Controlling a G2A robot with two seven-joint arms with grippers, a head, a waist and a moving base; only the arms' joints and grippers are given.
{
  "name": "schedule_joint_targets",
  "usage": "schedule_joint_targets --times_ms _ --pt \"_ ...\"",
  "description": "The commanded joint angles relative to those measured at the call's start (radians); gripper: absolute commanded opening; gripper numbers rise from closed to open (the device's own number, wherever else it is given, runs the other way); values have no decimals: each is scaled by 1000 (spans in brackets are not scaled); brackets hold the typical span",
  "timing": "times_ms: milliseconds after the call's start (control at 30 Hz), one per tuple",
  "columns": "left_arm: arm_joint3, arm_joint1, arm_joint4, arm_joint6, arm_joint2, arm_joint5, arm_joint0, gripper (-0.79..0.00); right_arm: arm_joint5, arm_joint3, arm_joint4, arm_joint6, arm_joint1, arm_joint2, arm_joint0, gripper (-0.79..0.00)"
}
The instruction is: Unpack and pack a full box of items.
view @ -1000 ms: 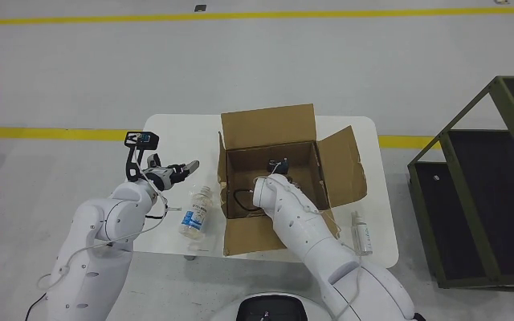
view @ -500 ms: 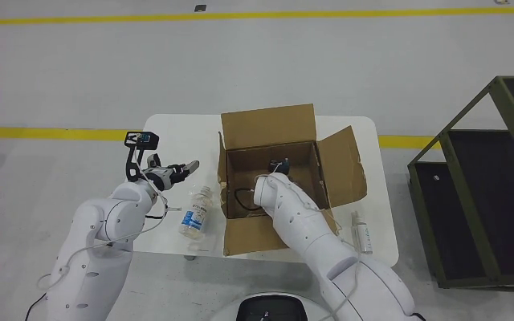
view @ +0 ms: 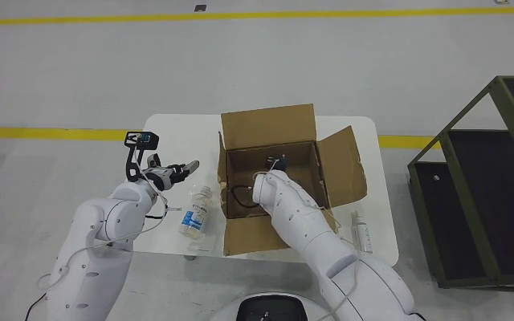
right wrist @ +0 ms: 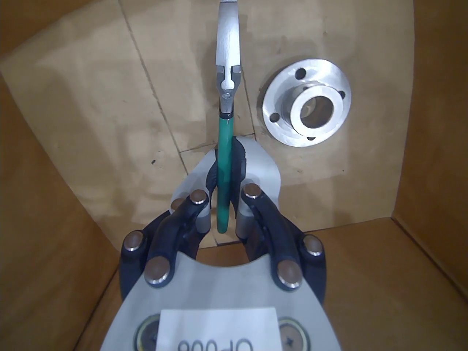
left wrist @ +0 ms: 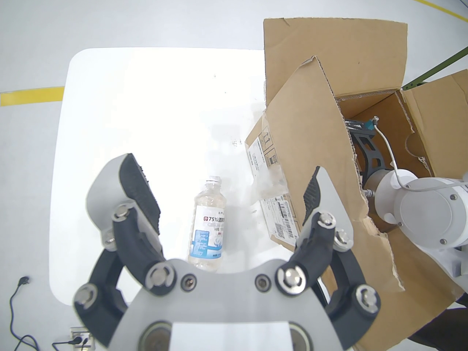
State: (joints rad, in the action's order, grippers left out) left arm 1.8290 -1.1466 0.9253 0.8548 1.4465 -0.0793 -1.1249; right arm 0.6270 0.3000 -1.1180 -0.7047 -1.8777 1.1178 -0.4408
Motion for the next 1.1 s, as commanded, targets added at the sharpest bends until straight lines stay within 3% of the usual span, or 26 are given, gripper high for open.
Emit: schedule_joint_targets --times_ms 0,233,367,667,800,933,1067 --pt "0 0 0 0 0 0 0 0 -6 15 -1 0 1 0 -2 -785" --pt "0 0 0 0 0 0 0 0 -32 135 -10 -28 20 14 -34 -785" --pt "0 0 0 0 0 0 0 0 -49 283 -29 -66 50 46 -93 -785" --pt "0 0 0 0 0 0 0 0 -175 906 -136 -281 140 190 -402 -785" --pt "0 0 0 0 0 0 0 0 -261 1151 -152 -308 165 249 -537 -785" --pt "0 0 0 0 0 0 0 0 -353 1258 -117 -271 179 290 -617 -785" --pt "0 0 0 0 0 0 0 0 -373 1266 -88 -253 183 308 -636 -785"
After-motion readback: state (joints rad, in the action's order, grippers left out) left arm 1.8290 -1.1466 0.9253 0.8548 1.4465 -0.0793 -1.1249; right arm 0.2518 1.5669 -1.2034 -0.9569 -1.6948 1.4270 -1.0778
